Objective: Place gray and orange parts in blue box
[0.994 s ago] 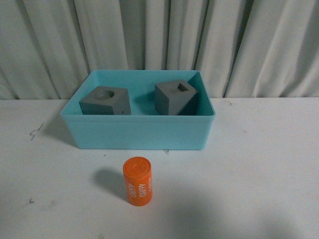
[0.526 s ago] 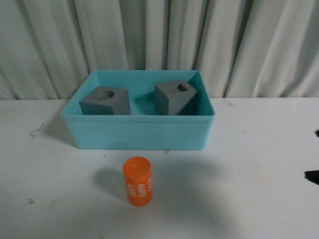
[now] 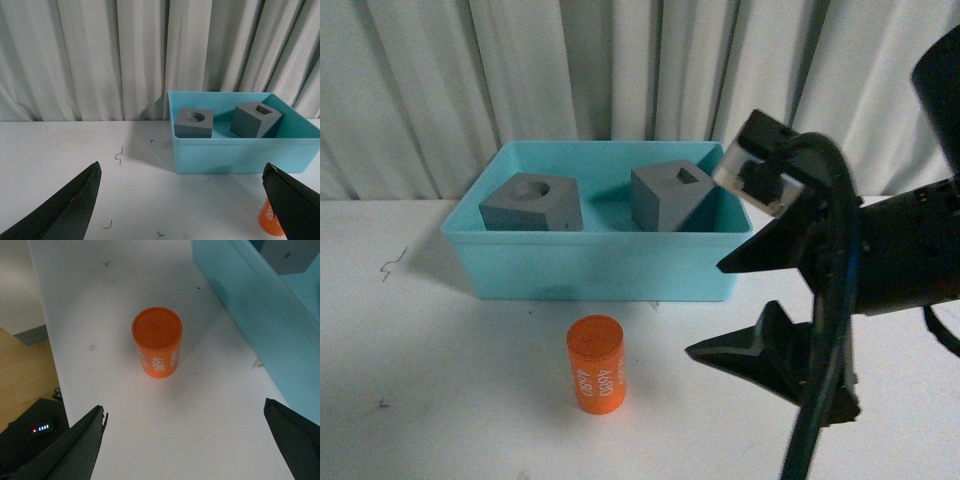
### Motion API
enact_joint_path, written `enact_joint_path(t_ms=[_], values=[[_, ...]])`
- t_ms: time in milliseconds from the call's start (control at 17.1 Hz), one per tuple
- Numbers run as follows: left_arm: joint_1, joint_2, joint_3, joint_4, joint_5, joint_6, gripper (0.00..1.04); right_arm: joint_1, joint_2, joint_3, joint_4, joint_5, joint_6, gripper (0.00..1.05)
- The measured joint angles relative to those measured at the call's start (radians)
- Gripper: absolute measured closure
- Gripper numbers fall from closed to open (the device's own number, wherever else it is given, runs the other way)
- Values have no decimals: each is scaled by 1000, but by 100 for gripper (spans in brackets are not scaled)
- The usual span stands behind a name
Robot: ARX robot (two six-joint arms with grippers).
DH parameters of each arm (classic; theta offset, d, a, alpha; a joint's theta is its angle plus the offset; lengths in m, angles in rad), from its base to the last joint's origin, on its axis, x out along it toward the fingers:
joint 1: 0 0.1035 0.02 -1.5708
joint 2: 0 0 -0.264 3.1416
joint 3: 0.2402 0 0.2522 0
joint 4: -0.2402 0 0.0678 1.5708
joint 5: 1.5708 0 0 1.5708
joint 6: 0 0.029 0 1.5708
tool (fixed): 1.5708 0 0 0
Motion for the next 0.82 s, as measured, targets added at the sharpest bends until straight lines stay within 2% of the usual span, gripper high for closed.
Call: enact_joint_path(t_ms=[351, 818], values=[[0, 0, 0, 0, 0, 0, 7, 122, 133, 92, 89, 61, 130, 6], [0, 0, 0, 0, 0, 0, 7, 211, 267, 199, 105, 134, 174, 6]])
